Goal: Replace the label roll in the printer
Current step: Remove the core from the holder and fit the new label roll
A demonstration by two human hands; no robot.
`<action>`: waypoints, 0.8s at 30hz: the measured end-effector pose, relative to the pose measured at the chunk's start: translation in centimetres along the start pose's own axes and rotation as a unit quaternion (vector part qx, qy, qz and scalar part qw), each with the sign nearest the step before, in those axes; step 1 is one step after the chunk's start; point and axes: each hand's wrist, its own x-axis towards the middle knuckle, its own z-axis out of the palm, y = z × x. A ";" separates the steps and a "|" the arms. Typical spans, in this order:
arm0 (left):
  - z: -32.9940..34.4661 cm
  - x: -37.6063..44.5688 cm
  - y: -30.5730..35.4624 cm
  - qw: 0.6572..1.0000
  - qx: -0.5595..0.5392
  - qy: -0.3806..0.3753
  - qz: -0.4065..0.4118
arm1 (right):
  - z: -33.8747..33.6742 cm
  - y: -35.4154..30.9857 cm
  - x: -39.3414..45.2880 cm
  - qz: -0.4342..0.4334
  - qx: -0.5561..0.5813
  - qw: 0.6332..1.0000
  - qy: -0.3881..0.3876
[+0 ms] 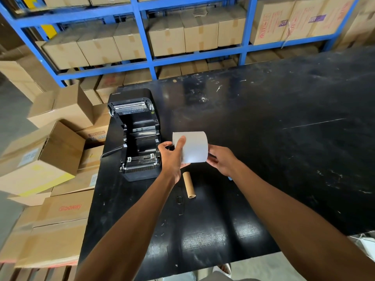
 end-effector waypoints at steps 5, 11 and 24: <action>1.0 -0.1 0.2 1.000 0.007 0.010 0.011 | 0.1 -0.2 0.9 0.044 0.034 0.995 -0.078; 2.6 -0.2 0.4 0.999 0.028 -0.015 0.012 | 1.9 -0.1 1.4 0.029 0.088 0.996 0.001; -2.5 1.7 -2.6 0.990 0.138 0.017 -0.036 | -0.6 1.9 3.6 0.052 0.302 0.952 0.007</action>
